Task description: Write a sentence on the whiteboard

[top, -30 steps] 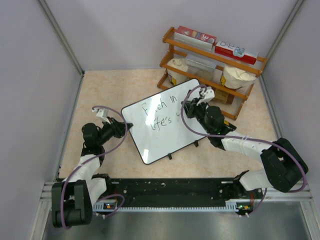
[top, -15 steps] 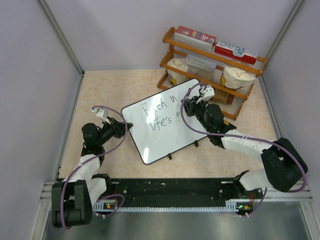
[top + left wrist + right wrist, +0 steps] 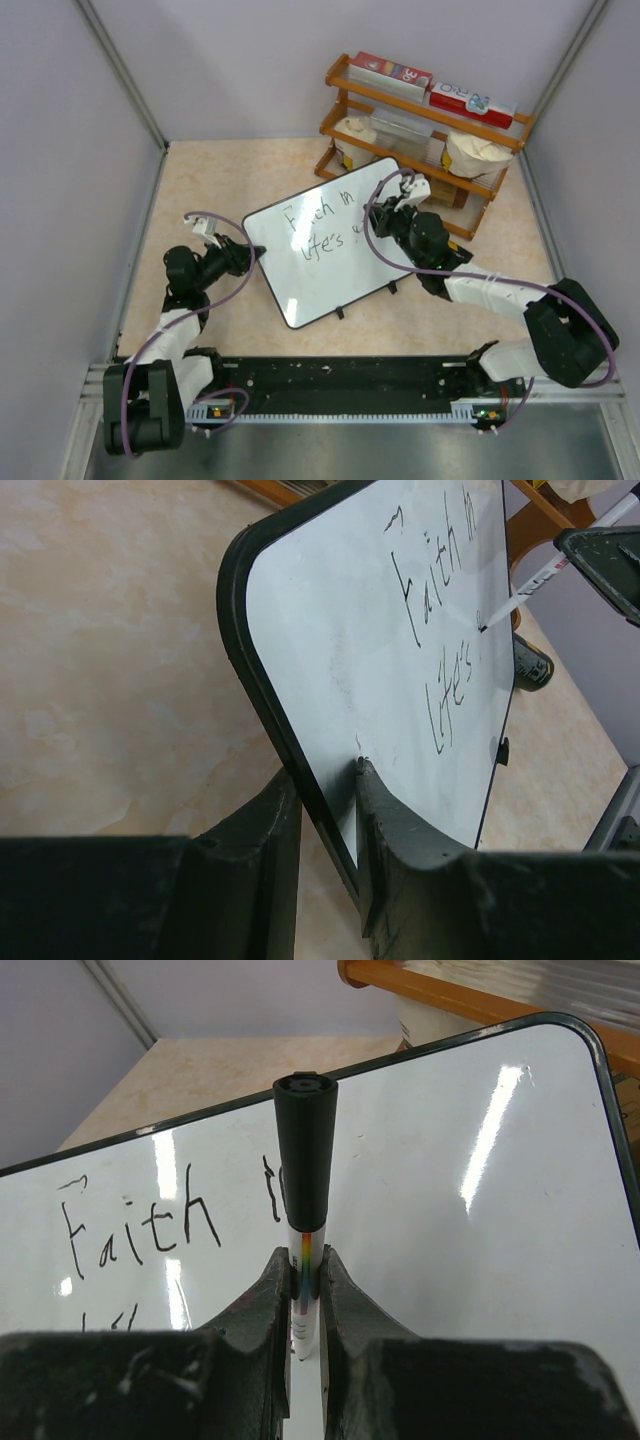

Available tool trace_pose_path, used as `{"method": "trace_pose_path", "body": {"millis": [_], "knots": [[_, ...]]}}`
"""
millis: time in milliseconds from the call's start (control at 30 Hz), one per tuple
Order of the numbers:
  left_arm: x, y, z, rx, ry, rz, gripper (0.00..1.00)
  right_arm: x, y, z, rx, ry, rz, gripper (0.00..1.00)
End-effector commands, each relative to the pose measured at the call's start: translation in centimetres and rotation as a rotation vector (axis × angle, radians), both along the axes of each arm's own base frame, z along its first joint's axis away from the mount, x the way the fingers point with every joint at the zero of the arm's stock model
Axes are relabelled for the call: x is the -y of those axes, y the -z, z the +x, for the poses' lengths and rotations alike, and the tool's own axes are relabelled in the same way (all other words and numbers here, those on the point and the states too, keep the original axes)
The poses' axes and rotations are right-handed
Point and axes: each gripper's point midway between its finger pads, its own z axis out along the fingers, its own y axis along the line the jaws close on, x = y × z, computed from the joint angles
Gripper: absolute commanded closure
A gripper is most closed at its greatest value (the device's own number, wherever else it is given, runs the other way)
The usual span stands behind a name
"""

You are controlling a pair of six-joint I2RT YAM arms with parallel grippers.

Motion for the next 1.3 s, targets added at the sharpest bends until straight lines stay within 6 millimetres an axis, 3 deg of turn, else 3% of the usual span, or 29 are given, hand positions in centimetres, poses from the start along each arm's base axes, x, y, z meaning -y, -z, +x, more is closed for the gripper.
{"method": "trace_pose_path", "body": {"millis": [0, 300, 600, 833, 967, 1267], "knots": [[-0.4, 0.7, 0.4, 0.028, -0.009, 0.067, 1.0, 0.0, 0.4, -0.9, -0.016, -0.016, -0.012, 1.0], [-0.4, 0.7, 0.4, 0.03, -0.009, 0.067, 1.0, -0.8, 1.4, -1.8, -0.03, -0.081, -0.003, 1.0], [-0.5, 0.7, 0.4, 0.028, -0.01, 0.067, 1.0, -2.1, -0.4, -1.9, -0.025, -0.122, 0.092, 1.0], [-0.4, 0.8, 0.4, 0.026, -0.009, 0.067, 1.0, -0.4, -4.9, -2.5, 0.058, -0.095, 0.189, 1.0], [-0.4, 0.8, 0.4, 0.026, -0.009, 0.067, 1.0, 1.2, -6.0, -1.8, 0.07, -0.024, 0.196, 1.0], [-0.5, 0.7, 0.4, 0.025, -0.011, 0.065, 1.0, 2.0, -5.6, 0.7, 0.043, 0.073, 0.118, 1.0]]}}
